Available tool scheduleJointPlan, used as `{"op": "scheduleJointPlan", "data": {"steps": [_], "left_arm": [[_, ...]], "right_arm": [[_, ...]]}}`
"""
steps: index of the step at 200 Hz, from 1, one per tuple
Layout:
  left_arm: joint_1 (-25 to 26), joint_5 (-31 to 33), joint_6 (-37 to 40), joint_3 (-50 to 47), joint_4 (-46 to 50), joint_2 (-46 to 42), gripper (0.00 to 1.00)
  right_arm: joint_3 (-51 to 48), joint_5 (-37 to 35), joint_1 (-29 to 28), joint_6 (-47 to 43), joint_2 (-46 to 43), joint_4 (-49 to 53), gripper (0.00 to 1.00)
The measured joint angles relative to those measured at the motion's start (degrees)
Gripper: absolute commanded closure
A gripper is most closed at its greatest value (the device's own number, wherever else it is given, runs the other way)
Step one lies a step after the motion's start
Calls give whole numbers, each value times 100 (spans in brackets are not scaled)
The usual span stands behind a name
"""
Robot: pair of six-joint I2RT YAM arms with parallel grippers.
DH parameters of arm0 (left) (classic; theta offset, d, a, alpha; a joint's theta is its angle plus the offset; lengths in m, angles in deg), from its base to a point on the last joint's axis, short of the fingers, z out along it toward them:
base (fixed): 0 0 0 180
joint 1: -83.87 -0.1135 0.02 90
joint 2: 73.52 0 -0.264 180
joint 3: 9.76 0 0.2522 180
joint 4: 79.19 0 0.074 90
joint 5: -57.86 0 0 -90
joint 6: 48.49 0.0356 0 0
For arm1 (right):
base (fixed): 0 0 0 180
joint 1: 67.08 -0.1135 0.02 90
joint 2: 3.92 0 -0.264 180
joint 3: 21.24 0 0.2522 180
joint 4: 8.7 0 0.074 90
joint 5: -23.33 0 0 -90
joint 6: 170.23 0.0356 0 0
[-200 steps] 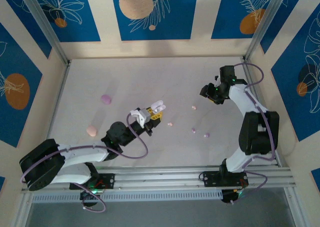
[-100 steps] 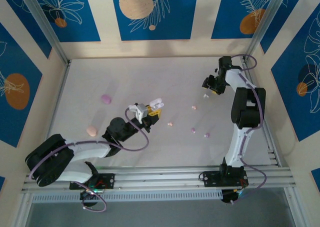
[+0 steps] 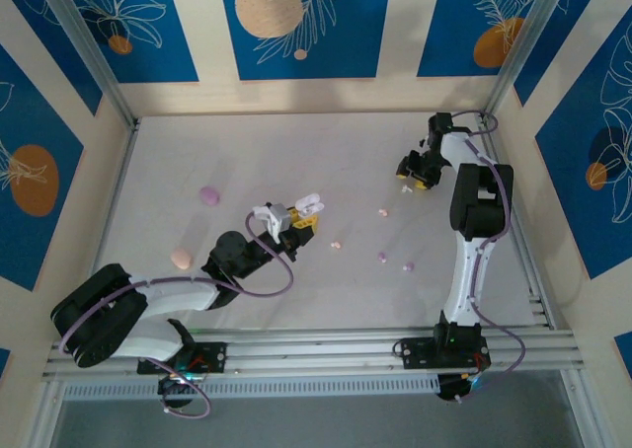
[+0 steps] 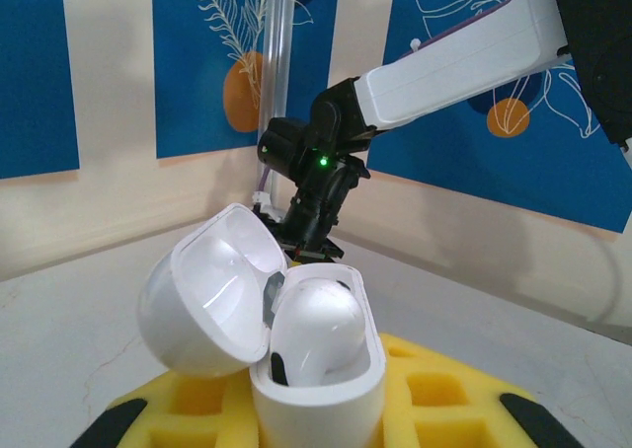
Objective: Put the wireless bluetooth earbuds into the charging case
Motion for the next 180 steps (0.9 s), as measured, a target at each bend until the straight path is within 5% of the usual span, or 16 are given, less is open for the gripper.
{"op": "scheduleJointPlan", "data": {"steps": [180], "left_arm": [[0,0,-46,-4,7,-57,80]], "right_arm": [[-645,-175,-310,-59,-393,57,51]]}}
